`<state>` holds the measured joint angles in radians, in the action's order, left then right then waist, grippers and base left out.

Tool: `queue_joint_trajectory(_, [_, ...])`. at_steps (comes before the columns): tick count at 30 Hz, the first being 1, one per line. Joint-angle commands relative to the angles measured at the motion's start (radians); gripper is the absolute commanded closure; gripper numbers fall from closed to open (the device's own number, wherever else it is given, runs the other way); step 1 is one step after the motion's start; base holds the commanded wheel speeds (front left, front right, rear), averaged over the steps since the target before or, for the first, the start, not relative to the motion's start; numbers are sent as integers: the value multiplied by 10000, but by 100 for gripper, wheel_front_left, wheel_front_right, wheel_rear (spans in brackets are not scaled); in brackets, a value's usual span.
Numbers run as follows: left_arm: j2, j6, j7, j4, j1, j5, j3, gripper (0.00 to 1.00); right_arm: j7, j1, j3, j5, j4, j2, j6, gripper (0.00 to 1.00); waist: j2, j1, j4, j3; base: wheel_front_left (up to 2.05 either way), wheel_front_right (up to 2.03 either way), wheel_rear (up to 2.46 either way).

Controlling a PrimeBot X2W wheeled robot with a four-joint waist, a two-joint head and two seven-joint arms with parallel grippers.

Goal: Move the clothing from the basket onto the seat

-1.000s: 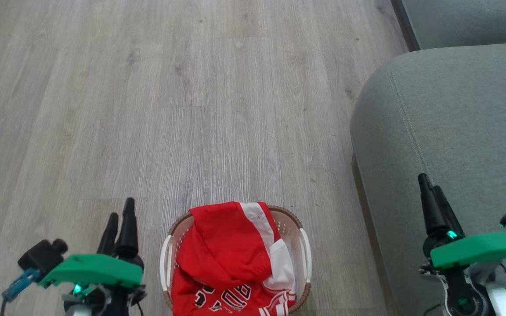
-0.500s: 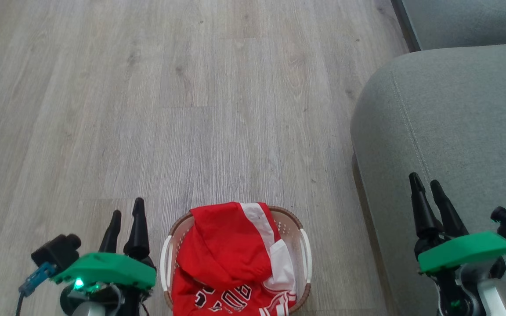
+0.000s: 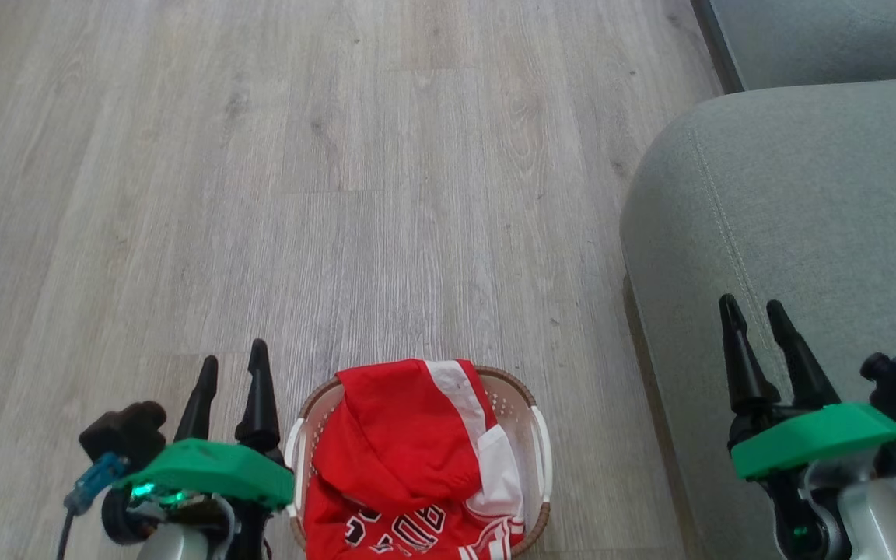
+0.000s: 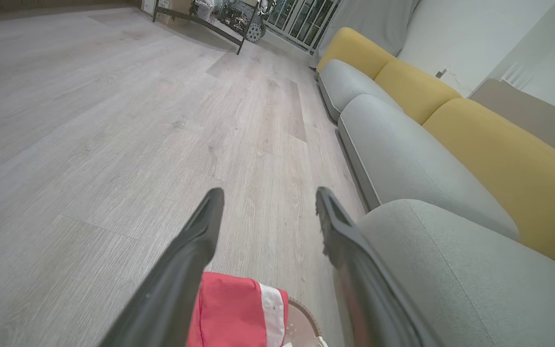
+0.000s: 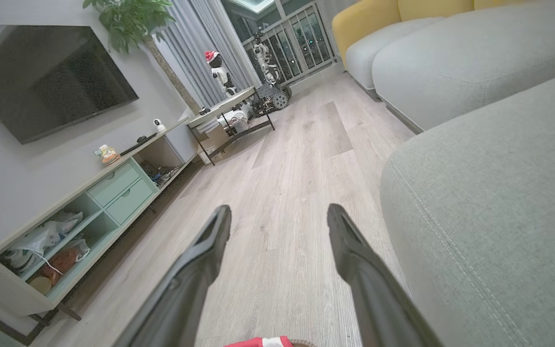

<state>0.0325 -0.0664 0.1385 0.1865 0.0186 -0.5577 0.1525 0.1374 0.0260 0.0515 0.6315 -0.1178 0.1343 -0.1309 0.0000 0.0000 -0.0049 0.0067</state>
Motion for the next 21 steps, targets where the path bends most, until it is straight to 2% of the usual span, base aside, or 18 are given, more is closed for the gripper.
queue_joint_trajectory(1, [135, -109, 184, -445, 532, 474, -98, 0, 187, 539, 196, -423, 430, 248, 1, 0, 0, 0, -2, 4, 0, 0, 0])
queue_joint_trajectory(21, [157, -488, 739, -858, 610, 2677, 307, 0, 747, 666, 372, -2530, 422, 378, 1, 0, 0, 0, 25, -45, 0, 0, 0])
